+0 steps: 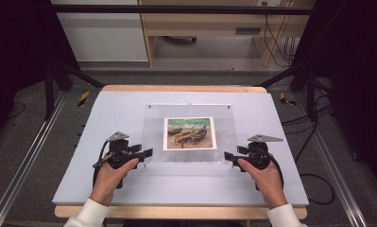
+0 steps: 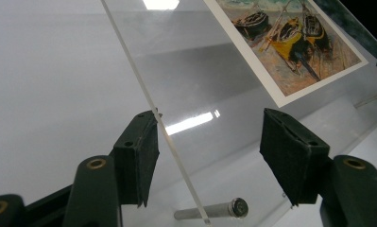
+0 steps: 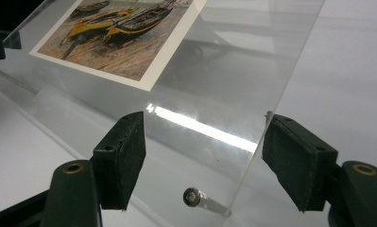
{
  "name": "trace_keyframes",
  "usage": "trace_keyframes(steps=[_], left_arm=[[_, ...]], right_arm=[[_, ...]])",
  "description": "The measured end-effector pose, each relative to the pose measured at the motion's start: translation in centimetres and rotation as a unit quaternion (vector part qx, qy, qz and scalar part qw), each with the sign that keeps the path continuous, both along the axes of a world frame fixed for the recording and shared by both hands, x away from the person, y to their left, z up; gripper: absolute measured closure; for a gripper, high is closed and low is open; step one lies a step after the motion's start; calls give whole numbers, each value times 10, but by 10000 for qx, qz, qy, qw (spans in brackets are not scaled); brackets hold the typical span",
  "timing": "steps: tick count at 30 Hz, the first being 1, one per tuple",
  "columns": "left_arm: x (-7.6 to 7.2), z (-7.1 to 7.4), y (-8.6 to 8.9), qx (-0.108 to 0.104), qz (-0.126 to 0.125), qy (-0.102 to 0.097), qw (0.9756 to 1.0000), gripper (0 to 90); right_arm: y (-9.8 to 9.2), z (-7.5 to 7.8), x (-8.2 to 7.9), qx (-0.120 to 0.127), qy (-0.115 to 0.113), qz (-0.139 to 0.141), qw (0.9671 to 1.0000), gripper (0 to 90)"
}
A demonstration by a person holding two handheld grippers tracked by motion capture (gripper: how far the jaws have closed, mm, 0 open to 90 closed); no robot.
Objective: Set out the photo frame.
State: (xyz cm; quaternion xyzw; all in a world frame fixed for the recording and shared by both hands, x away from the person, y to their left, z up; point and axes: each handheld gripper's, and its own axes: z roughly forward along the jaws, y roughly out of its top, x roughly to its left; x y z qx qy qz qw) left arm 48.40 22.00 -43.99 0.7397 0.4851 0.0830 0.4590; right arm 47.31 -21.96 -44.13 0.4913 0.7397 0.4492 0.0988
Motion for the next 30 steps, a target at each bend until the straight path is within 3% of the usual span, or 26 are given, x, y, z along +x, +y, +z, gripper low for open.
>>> trace_keyframes(steps=[30], left_arm=[[-11,3,-1,153,29,-160,9998,416]], right_arm=[[2,2,-13,-292,-240,25,9993,332]])
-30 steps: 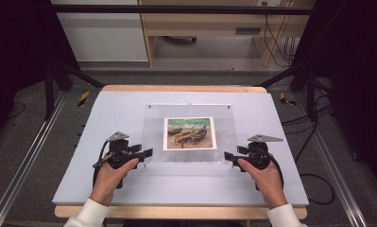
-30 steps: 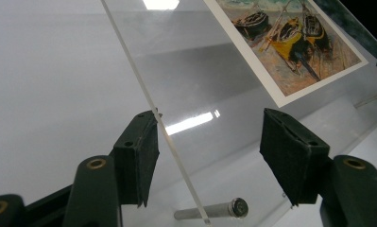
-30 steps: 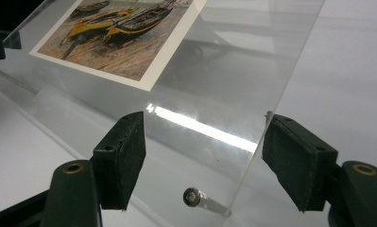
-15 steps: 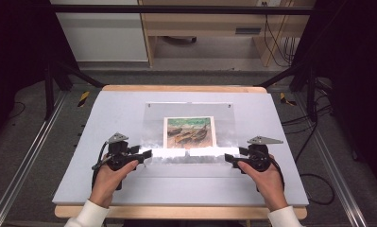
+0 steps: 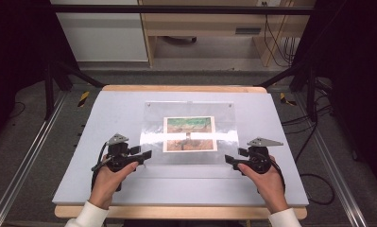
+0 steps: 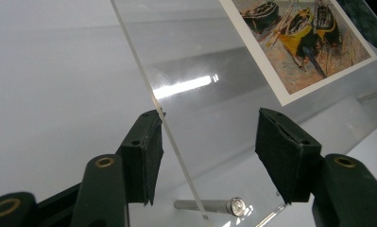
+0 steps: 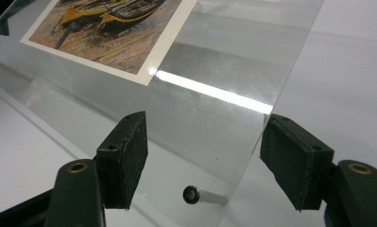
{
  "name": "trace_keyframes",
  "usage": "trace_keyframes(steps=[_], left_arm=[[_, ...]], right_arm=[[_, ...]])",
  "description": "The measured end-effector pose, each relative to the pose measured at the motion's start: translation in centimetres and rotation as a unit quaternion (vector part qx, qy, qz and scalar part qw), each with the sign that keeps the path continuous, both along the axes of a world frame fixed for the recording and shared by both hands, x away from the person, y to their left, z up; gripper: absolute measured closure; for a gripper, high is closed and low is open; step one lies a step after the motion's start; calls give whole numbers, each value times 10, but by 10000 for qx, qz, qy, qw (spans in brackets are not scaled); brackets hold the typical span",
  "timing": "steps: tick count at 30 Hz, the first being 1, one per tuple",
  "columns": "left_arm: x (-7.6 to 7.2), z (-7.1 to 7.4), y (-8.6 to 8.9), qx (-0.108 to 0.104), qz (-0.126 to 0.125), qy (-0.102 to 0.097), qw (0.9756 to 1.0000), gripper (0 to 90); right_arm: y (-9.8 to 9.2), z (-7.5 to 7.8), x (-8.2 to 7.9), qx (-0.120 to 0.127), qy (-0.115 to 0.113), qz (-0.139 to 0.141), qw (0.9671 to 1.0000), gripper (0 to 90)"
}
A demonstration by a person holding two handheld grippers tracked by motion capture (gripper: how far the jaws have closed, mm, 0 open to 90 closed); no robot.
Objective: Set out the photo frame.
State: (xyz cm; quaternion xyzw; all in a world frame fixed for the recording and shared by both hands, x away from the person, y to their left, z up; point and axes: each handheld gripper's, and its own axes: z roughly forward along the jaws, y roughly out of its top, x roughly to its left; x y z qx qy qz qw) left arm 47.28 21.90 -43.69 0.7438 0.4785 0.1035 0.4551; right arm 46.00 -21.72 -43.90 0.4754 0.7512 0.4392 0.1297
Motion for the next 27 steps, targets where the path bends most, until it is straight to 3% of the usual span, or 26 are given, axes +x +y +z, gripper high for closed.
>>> trace_keyframes(steps=[27], left_arm=[[-12,2,-3,210,37,-166,9996,438]], right_arm=[[2,2,-13,-263,-156,9,9995,363]])
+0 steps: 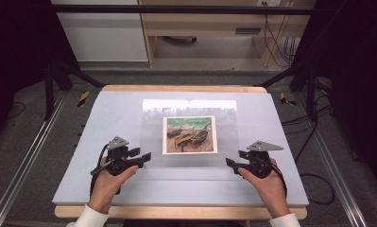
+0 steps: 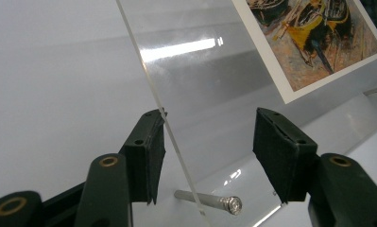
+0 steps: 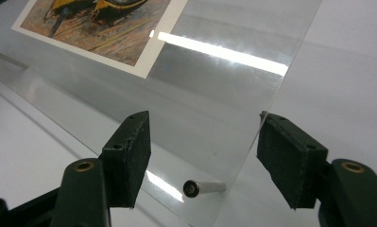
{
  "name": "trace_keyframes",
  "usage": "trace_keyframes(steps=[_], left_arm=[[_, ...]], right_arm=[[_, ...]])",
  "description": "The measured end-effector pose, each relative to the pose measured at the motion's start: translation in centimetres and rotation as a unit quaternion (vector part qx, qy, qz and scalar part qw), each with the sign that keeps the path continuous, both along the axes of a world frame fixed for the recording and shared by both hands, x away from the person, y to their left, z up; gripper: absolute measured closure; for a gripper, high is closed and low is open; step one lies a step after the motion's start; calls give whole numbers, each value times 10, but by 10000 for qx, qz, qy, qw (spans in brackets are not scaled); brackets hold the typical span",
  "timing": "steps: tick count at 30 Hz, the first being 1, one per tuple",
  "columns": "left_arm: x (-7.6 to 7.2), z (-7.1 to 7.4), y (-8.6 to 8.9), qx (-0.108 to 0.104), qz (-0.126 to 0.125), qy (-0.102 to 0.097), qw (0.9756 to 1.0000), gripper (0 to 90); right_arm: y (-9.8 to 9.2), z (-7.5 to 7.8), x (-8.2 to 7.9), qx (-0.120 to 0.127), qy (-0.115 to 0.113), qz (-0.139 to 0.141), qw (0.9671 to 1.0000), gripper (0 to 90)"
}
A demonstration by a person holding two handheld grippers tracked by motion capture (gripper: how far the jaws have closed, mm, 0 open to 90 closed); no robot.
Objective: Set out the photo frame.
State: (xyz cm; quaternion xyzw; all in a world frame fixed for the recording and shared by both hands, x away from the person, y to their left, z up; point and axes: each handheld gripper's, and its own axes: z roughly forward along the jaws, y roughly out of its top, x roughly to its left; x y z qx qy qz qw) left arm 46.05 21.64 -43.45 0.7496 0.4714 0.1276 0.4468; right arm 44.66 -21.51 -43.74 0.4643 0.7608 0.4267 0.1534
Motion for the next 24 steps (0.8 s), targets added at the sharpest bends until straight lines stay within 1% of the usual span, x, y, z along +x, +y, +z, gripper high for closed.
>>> trace_keyframes(steps=[12,23,24], left_arm=[[-6,0,-1,53,35,-60,10000,447],[-12,0,-2,166,45,-106,9998,453],[-13,0,-2,177,43,-101,9998,454]], right_arm=[[0,0,-5,-63,-33,0,10000,378],[0,0,-9,-147,-105,12,9998,399],[0,0,-10,-141,-85,-4,9999,400]])
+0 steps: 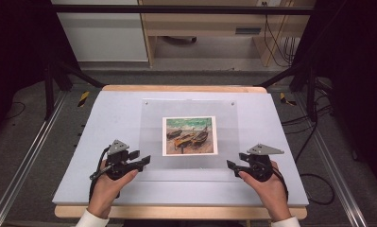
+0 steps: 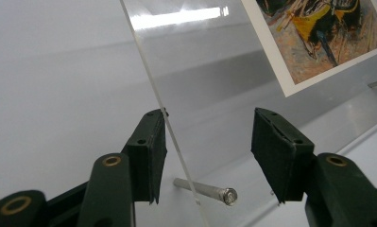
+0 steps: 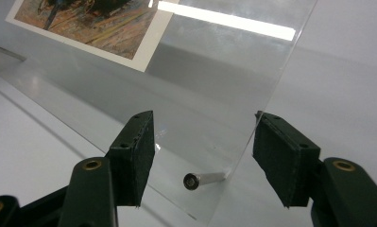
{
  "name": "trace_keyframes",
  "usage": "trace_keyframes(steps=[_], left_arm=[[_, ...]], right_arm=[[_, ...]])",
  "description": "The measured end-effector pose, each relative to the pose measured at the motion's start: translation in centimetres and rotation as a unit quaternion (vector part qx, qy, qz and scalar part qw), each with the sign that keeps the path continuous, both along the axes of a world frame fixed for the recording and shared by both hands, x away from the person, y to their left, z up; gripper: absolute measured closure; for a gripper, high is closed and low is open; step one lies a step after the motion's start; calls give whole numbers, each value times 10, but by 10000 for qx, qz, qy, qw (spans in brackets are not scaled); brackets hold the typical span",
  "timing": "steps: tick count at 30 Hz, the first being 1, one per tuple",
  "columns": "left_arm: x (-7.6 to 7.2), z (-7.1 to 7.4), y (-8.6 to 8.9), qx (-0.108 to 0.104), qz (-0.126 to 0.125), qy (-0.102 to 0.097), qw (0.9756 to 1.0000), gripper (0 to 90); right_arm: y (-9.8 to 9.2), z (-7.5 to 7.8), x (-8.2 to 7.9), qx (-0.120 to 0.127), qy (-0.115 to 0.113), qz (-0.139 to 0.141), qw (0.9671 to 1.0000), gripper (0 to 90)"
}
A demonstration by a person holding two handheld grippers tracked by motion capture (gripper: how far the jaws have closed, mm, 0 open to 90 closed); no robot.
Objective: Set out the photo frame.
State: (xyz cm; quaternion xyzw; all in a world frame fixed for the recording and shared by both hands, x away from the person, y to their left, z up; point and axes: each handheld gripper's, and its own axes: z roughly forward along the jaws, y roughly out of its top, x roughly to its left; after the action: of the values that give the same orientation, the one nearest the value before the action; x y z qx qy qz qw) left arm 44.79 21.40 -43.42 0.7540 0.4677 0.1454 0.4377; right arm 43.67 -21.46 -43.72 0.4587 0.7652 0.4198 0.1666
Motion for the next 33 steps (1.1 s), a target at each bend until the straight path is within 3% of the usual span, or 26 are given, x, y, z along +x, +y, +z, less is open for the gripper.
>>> trace_keyframes(steps=[9,33], left_arm=[[-5,1,-2,139,25,-60,9999,458],[-24,1,-2,214,173,-169,9995,539]], right_arm=[[1,0,-4,-98,-77,-4,9999,420],[-1,0,-20,-265,-216,-64,9994,536]])
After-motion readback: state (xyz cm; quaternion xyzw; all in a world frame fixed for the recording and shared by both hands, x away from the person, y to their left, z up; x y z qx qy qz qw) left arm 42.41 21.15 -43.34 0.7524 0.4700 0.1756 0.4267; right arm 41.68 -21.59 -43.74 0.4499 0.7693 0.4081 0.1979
